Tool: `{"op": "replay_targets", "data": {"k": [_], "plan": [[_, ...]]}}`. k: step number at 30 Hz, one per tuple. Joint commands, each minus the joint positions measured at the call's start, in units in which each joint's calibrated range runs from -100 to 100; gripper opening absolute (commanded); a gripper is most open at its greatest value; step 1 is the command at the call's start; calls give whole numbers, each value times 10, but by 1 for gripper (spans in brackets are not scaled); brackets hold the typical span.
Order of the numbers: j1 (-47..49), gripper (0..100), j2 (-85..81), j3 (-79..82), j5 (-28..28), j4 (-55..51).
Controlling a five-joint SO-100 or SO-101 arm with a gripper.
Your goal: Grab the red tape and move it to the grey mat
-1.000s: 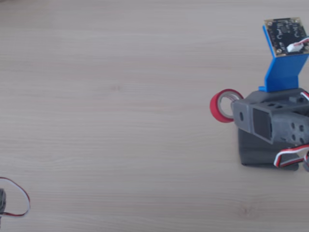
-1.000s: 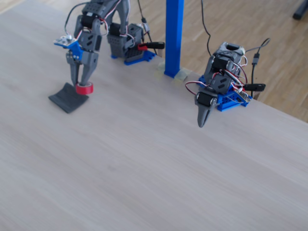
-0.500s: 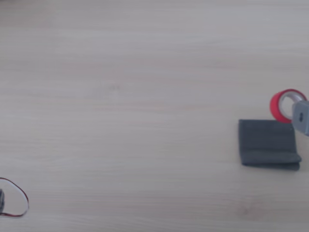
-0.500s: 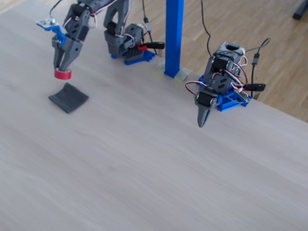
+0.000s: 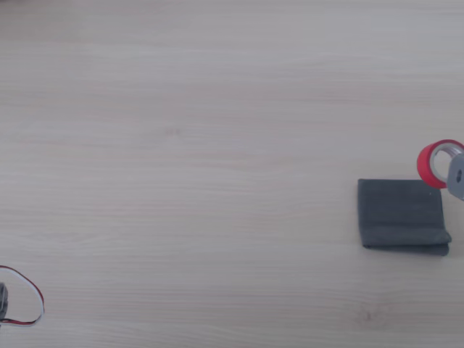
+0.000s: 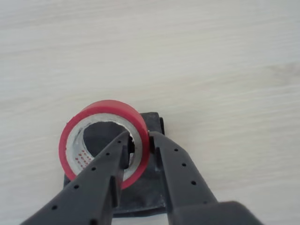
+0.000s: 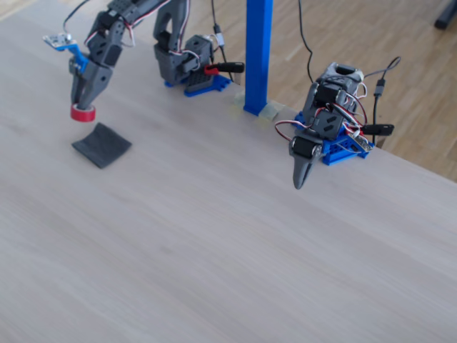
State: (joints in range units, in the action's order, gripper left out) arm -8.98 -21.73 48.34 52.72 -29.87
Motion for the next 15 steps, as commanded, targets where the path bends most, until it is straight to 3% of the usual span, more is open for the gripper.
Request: {"op": "replay_targets", "data": {"k": [1, 15], "plan": [[-1, 2, 30, -9, -1, 25], [2, 2, 127, -9, 0, 73]]}}
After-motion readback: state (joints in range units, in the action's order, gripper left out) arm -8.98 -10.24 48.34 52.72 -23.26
